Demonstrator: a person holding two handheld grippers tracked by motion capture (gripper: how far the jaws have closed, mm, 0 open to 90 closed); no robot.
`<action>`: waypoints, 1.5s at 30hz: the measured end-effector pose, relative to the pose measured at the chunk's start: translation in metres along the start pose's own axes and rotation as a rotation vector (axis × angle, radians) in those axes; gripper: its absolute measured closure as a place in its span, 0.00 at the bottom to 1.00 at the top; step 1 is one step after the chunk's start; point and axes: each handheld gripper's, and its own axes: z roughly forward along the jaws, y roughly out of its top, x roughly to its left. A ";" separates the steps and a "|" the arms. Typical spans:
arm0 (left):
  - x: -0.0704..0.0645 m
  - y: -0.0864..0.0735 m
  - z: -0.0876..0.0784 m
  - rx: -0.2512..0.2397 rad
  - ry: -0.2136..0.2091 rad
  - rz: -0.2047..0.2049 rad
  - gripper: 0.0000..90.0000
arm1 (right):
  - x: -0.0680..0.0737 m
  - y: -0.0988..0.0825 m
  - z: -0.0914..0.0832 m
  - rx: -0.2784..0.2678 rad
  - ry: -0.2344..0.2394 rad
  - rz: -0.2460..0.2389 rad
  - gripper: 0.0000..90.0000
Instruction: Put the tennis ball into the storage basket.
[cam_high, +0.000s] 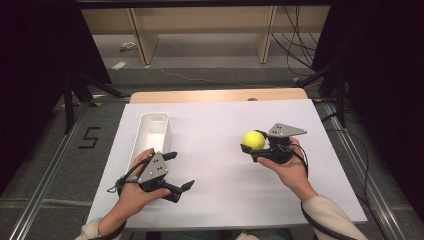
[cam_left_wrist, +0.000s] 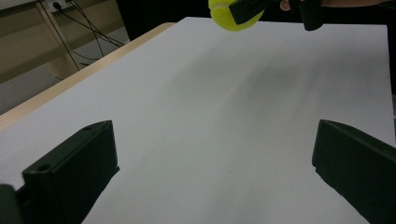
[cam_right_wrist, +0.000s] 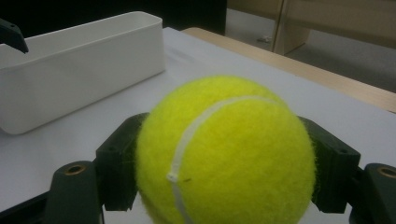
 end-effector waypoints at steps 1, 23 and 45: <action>0.000 0.000 0.000 -0.001 0.000 0.000 0.00 | 0.000 0.000 0.000 0.002 0.000 -0.003 0.29; 0.000 0.000 0.000 -0.003 -0.002 0.000 0.00 | 0.004 0.003 0.006 -0.003 0.012 -0.006 0.29; 0.000 0.000 0.000 -0.003 -0.001 0.002 0.00 | 0.007 0.007 0.011 -0.006 0.019 -0.015 0.29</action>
